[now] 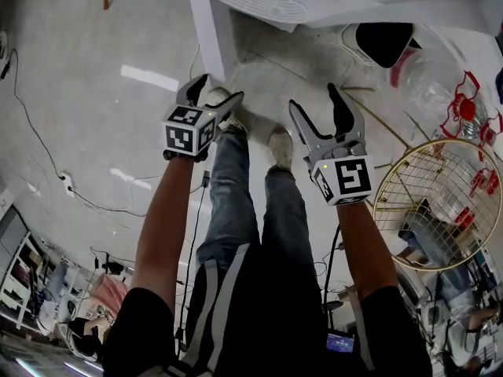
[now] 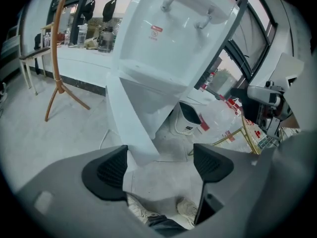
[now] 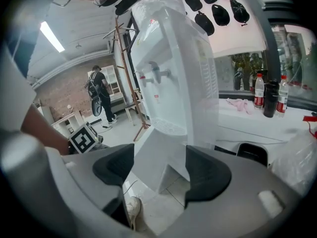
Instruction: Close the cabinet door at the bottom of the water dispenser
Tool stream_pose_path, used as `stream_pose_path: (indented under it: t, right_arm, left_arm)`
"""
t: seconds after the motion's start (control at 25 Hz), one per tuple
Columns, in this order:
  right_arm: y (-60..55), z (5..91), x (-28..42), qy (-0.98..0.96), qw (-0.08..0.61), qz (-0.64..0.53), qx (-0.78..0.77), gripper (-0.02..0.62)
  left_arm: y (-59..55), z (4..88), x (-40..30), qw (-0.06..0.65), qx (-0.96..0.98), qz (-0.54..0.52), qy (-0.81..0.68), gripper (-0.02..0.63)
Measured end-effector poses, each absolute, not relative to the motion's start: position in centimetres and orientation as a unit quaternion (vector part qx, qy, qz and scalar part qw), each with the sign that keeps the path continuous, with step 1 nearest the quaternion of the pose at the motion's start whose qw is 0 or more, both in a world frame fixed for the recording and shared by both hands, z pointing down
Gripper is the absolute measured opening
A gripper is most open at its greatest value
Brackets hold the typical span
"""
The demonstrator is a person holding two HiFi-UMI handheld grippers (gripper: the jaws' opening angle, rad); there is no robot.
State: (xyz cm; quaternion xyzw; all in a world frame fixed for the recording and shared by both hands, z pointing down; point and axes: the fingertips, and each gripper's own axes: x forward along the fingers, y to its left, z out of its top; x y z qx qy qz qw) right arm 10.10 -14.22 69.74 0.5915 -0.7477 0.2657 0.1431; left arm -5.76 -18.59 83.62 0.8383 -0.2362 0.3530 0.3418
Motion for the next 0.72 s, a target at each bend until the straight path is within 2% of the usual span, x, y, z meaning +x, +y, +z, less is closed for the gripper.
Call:
stream_pose_path:
  t: [0.72]
  right_arm:
    - [-9.9, 70.0, 14.9, -0.713, 0.135, 0.279, 0.629, 0.308]
  left_arm:
    - [-16.9, 83.2, 1.5, 0.328, 0.856, 0.358, -0.177, 0.428]
